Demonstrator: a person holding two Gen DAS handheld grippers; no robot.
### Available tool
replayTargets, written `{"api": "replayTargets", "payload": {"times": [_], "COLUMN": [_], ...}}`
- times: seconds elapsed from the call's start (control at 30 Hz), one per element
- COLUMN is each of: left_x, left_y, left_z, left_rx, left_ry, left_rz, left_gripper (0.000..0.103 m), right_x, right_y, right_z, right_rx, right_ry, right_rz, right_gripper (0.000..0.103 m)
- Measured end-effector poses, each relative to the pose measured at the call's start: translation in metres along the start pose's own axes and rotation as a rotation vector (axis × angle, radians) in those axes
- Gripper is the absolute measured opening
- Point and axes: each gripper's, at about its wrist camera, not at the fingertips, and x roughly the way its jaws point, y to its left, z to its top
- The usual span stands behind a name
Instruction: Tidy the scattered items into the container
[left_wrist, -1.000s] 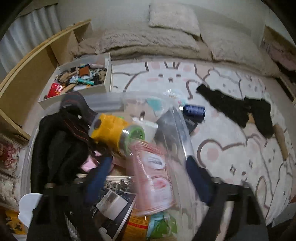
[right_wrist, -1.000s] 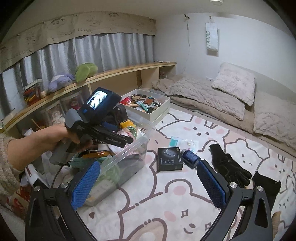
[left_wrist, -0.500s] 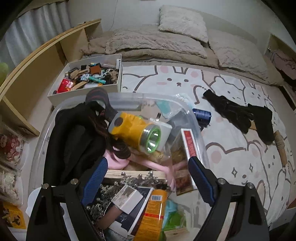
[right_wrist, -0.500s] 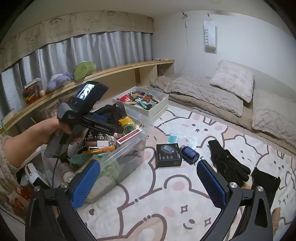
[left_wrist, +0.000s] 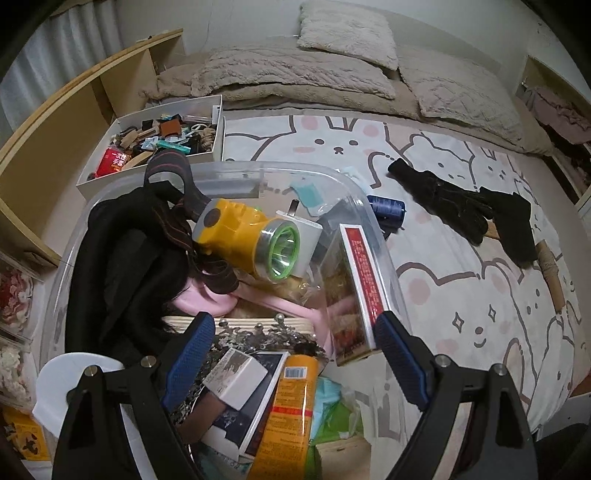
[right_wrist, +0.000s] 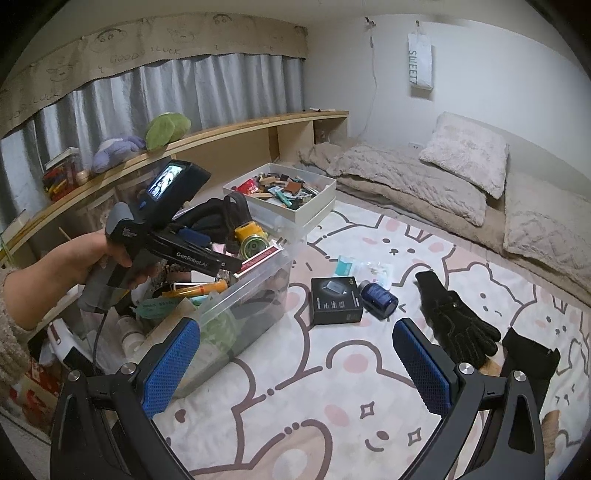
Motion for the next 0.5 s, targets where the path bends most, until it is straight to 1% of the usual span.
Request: {"api": "replayTargets", "payload": {"times": [0.03, 0.23, 0.4, 0.5], "left_x": [0.001, 0.010, 0.012, 0.004], "left_y": [0.000, 0.005, 0.008, 0.009], "left_z": [0.000, 0.005, 0.011, 0.008], "left_rx": [0.001, -0.033, -0.068, -0.072], "left_ry": [0.000, -0.014, -0.016, -0.025], "left_rz": [0.001, -0.034, -0.027, -0.023], "left_gripper": [0.091, 0.092, 0.092, 0.090], "right_x": [0.000, 0.004, 0.005, 0.003], "right_y": [0.001, 0.000, 0.002, 0.001], "right_z": [0.000, -0.003, -0.003, -0.004], "right_rx": [-0.004, -0.007, -0.010, -0.015], "right_ry": [0.001, 0.017, 0.028, 0.024], "right_rz": [0.000, -0.004, -0.006, -0.005], "right_gripper": [0.103, 0.103, 0.103, 0.103]}}
